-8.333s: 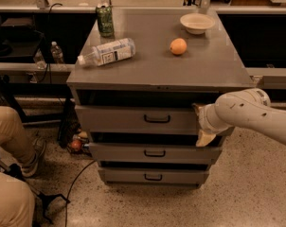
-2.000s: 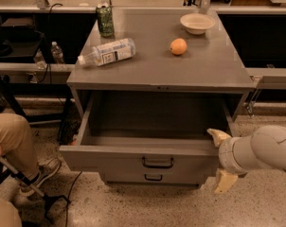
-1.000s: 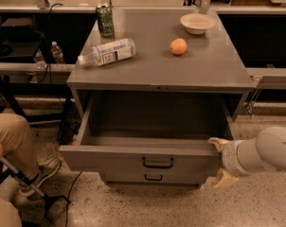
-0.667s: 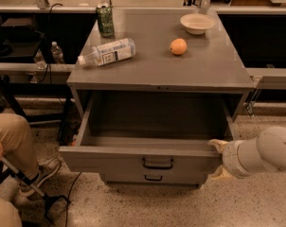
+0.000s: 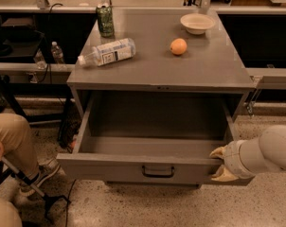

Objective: Open top drawer

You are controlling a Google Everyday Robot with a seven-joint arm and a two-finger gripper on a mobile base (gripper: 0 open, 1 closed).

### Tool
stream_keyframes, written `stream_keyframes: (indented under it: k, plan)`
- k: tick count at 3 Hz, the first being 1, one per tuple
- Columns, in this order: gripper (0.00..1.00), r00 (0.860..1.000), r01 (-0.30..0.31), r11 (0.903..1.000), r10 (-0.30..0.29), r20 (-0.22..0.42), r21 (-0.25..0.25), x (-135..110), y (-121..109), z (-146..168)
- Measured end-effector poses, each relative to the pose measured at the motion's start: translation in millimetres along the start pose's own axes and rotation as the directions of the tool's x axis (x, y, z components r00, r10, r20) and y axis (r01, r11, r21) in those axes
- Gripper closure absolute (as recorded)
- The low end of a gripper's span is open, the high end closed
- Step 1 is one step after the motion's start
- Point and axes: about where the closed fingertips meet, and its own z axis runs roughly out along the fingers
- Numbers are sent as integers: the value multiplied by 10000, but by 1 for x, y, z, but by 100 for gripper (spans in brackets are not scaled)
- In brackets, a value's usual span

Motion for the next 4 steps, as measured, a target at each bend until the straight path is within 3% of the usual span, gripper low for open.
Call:
stream_keyframes:
  k: [1, 2, 4]
  plan:
    - [98, 9995, -200, 9993, 208, -249, 304, 4, 14, -16]
    - [75, 9995, -201, 9993, 208, -249, 305, 4, 14, -16]
    - [29, 9969, -335, 9939, 407, -669, 1048, 9, 27, -54]
